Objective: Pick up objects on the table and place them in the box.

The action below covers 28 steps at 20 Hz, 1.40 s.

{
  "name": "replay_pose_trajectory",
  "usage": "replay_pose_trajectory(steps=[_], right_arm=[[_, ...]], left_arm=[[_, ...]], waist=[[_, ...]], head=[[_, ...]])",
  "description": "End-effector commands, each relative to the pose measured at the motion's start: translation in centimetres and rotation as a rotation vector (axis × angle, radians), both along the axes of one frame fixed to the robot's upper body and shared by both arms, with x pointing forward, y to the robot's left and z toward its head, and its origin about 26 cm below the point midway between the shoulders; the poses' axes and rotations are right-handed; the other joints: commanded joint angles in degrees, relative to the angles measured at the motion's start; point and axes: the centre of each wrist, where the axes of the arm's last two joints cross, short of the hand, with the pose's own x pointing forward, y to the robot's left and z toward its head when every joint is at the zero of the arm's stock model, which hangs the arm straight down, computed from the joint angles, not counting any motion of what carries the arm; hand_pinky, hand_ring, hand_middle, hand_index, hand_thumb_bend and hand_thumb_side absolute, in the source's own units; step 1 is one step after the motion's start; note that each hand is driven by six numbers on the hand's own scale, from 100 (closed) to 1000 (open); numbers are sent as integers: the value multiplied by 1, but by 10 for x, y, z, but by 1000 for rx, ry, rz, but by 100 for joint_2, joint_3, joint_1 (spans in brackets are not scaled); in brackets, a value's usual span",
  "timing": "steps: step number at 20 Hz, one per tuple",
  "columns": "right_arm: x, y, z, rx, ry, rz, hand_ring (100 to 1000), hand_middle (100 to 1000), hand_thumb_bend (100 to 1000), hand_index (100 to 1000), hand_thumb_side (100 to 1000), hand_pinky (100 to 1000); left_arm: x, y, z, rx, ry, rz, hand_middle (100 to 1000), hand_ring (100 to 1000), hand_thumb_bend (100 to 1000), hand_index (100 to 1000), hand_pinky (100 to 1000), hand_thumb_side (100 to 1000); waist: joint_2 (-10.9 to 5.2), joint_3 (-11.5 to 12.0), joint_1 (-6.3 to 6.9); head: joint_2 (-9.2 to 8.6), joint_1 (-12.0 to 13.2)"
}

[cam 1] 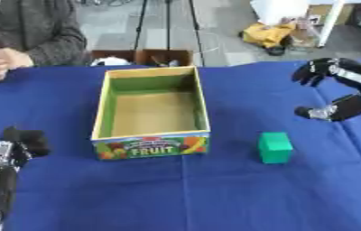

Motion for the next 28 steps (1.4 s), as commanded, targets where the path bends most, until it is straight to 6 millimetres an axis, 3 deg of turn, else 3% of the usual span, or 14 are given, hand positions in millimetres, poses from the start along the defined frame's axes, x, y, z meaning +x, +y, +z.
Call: replay_pose_trajectory(steps=[1,6,17,28], right_arm=[[6,2,4,-88,-15,9,779,809,453,824,397,714],[9,11,-4,-164,11,72,795,811,479,827,408,733],[-2,14,4,-207,49,149,798,800,465,813,438,737],[0,27,-34,-234,185,191,790,784,458,798,440,731]], left_arm=[[0,1,6,14,-19,-8,562,594,405,700,672,988],[0,1,6,14,-18,-8,562,594,405,700,672,988],[0,2,6,13,-17,-5,561,593,408,699,673,986],[0,1,7,10,-19,-7,560,592,408,699,672,983]], waist=[[-92,17,-10],[-101,25,-14],[-133,-19,-43],[-150,-8,-14]], head=[[39,-27],[47,-31],[36,-5],[33,-11]])
